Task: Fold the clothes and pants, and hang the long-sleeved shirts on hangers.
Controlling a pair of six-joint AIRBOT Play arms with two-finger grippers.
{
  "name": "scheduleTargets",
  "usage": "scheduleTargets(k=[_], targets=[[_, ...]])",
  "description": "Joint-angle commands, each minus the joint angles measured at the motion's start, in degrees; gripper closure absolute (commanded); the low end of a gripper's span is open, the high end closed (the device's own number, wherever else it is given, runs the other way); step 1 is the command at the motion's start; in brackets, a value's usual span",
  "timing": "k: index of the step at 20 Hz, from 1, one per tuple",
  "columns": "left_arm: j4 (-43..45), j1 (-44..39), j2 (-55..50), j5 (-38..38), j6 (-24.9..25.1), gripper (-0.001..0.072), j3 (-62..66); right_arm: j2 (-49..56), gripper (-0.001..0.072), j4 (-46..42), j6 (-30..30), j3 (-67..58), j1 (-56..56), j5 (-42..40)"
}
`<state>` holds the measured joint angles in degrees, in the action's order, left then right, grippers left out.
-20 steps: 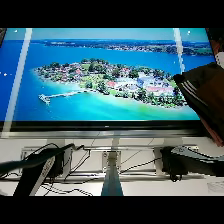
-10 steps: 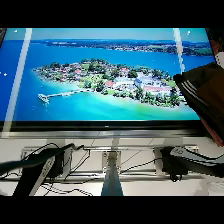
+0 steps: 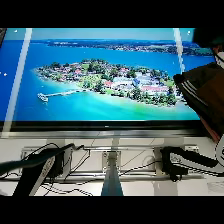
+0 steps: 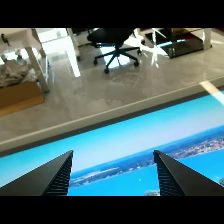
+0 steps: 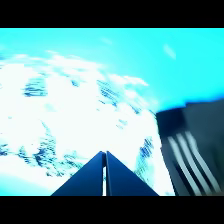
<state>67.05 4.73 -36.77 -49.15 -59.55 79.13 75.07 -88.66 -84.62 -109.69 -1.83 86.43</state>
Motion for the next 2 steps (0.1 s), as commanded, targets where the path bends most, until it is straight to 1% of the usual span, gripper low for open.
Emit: scheduleTargets(k=[1,2], targets=[[0.0,0.1,0.0,0.0,0.0,0.0167,0.0,0.1,0.0694,-0.7,3.1,0.0,-8.6,-3.9],[0.0,0.1,0.0,0.0,0.0,0.0167,0.0,0.1,0.0694,-0.5,3.1,0.0,-9.0,-3.7]])
